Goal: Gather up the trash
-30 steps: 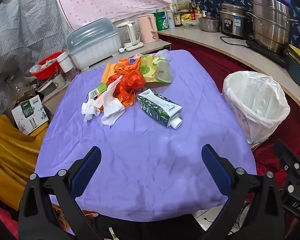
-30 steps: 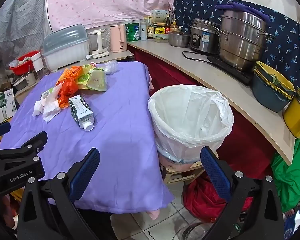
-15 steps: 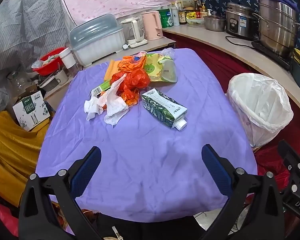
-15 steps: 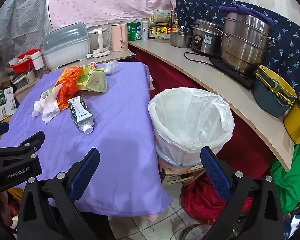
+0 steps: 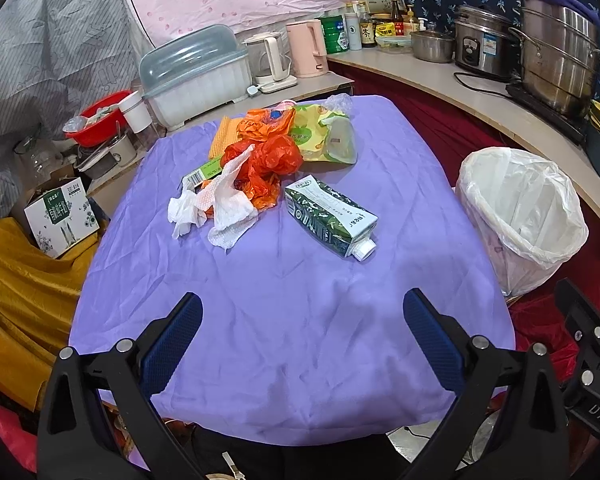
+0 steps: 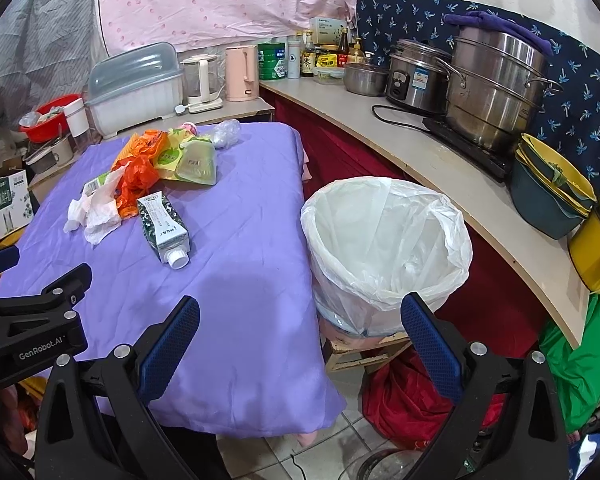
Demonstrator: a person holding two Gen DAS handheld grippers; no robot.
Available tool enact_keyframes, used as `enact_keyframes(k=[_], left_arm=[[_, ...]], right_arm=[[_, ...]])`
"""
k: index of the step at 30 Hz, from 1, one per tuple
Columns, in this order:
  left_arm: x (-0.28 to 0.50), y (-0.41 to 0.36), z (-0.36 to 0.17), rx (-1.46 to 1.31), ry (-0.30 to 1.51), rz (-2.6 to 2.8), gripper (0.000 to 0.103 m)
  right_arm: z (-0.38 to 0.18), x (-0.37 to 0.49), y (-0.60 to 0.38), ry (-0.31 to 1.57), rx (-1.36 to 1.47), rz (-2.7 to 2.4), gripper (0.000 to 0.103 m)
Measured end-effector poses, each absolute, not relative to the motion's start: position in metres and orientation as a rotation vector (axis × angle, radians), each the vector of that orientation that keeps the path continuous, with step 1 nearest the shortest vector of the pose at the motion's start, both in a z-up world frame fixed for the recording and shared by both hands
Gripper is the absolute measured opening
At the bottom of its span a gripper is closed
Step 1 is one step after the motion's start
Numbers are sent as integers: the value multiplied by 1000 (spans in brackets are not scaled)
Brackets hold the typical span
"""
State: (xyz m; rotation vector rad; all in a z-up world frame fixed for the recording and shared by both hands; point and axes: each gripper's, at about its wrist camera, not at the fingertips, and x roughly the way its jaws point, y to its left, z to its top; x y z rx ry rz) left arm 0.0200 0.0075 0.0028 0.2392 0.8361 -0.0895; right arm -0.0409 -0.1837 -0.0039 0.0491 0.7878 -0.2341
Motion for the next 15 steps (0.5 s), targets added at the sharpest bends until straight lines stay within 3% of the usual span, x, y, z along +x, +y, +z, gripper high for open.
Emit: enact_keyframes(k=[15], left_arm=[[20,6,3,239,833,-87,96]], right_arm=[[-4,-41,-184,788,48,-234,96]])
